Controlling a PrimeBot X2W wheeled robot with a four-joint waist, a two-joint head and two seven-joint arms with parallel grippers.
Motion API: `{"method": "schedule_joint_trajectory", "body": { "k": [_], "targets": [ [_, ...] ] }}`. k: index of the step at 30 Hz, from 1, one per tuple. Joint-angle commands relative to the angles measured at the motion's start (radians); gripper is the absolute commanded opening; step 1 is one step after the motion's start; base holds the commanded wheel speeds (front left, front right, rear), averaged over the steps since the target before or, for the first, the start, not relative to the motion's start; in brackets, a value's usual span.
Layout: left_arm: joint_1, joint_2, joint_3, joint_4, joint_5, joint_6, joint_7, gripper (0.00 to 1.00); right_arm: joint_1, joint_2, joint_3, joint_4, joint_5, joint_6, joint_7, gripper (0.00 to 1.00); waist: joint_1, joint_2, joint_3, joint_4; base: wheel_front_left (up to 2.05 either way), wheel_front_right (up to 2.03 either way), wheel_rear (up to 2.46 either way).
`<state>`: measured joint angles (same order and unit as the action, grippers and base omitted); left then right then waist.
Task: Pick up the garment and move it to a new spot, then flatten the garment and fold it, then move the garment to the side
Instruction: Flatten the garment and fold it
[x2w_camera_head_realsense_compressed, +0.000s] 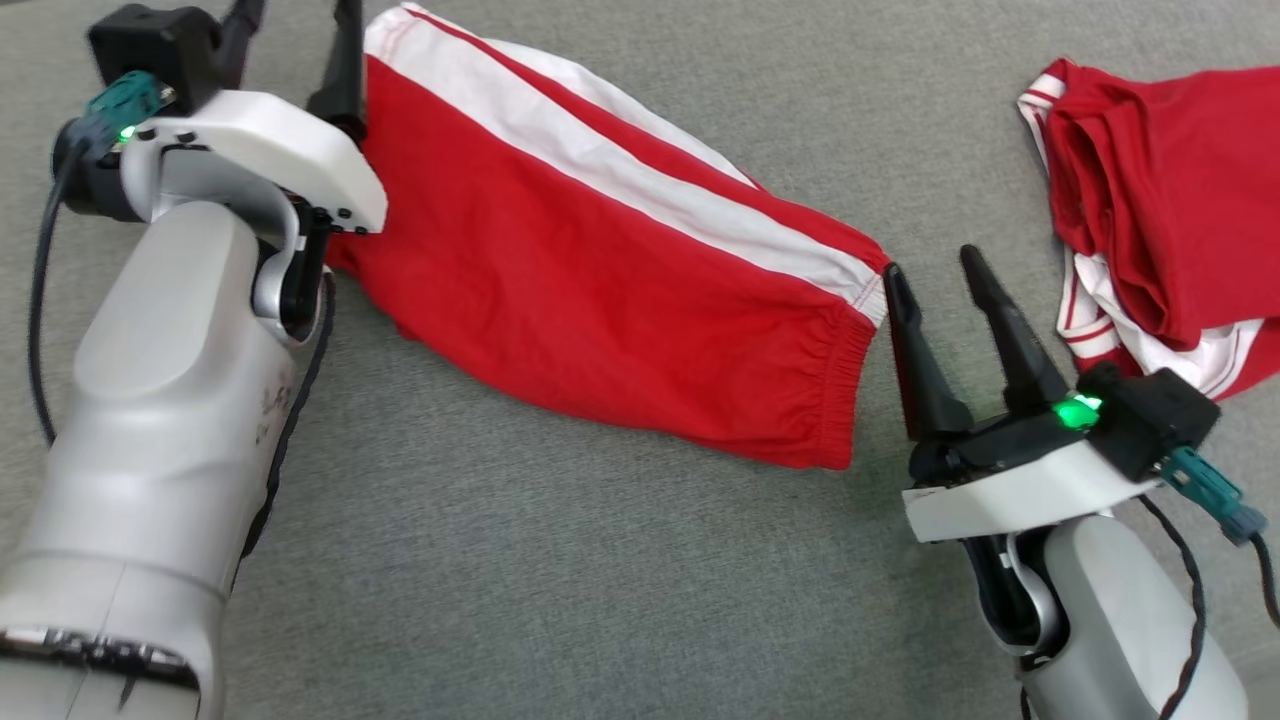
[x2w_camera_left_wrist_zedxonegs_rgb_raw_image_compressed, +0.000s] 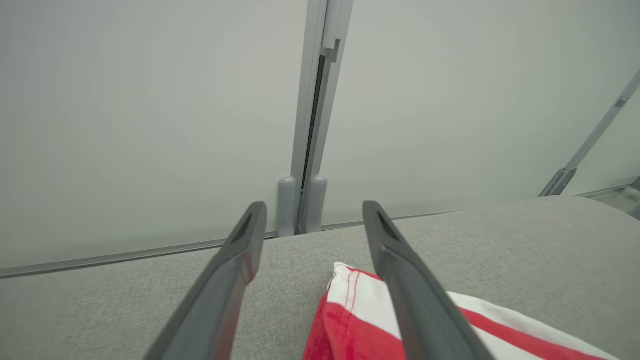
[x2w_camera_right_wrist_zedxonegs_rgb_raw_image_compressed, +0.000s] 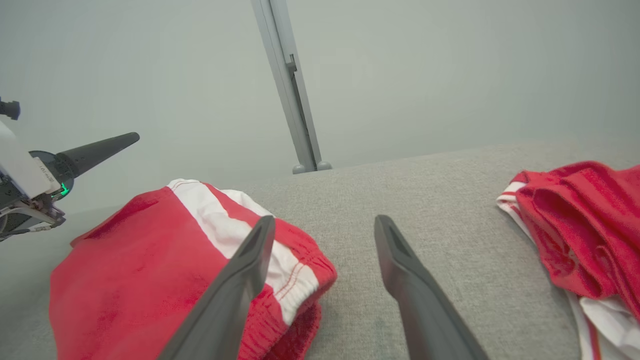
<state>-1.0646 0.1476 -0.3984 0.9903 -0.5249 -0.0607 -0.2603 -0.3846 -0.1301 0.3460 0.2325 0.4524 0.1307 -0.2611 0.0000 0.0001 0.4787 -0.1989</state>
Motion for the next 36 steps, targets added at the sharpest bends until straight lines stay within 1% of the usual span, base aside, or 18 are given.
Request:
{"method": "schedule_joint_trajectory", "body": {
  "k": [1,6,9,12,15,16,22,26,36],
  "targets": [
    [0.067,0.02,0.036,-0.104,0.036,0.038,-0.004,1.0,0.022,0.0,-0.035,-0.041,-0.064,0.0,-0.004,1.0,0.0,-0.0001,-0.019,0.023,0.0,0.0,0.0],
    [0.255,0.037,0.13,-0.39,0.134,0.121,-0.005,1.0,0.073,0.018,-0.128,-0.123,-0.192,0.0,-0.005,1.0,0.0,-0.0001,-0.051,0.056,0.0,0.0,0.0],
    [0.379,0.03,0.175,-0.531,0.185,0.163,-0.005,1.0,0.101,0.028,-0.168,-0.153,-0.248,0.0,-0.005,1.0,0.0,-0.0001,-0.074,0.076,0.0,0.0,0.0],
    [0.495,0.026,0.209,-0.638,0.227,0.19,-0.005,1.0,0.129,0.035,-0.19,-0.164,-0.29,0.0,-0.005,1.0,0.0,-0.0001,-0.099,0.094,0.0,0.0,0.0],
    [0.6,0.022,0.221,-0.709,0.267,0.212,-0.005,1.0,0.155,0.036,-0.192,-0.154,-0.313,0.0,-0.003,1.0,0.0,-0.0001,-0.124,0.105,0.0,0.0,0.0],
    [0.6,0.022,0.221,-0.709,0.267,0.212,-0.005,1.0,0.155,0.036,-0.192,-0.154,-0.313,0.0,-0.003,1.0,0.0,-0.0001,-0.124,0.105,0.0,0.0,0.0],
    [0.781,0.02,0.235,-0.785,0.306,0.235,-0.005,1.0,0.217,0.039,-0.204,-0.142,-0.323,0.0,0.013,1.0,0.0,-0.0001,-0.175,0.12,0.0,0.0,0.0],
    [0.862,0.015,0.24,-0.821,0.313,0.24,-0.005,1.0,0.253,0.045,-0.217,-0.154,-0.316,0.0,0.022,1.0,0.0,-0.0001,-0.203,0.126,0.0,0.0,0.0],
    [0.935,0.01,0.248,-0.835,0.294,0.229,-0.005,1.0,0.294,0.058,-0.223,-0.166,-0.278,0.0,0.028,1.0,0.0,-0.0001,-0.229,0.133,0.0,0.0,0.0]
  ]
}}
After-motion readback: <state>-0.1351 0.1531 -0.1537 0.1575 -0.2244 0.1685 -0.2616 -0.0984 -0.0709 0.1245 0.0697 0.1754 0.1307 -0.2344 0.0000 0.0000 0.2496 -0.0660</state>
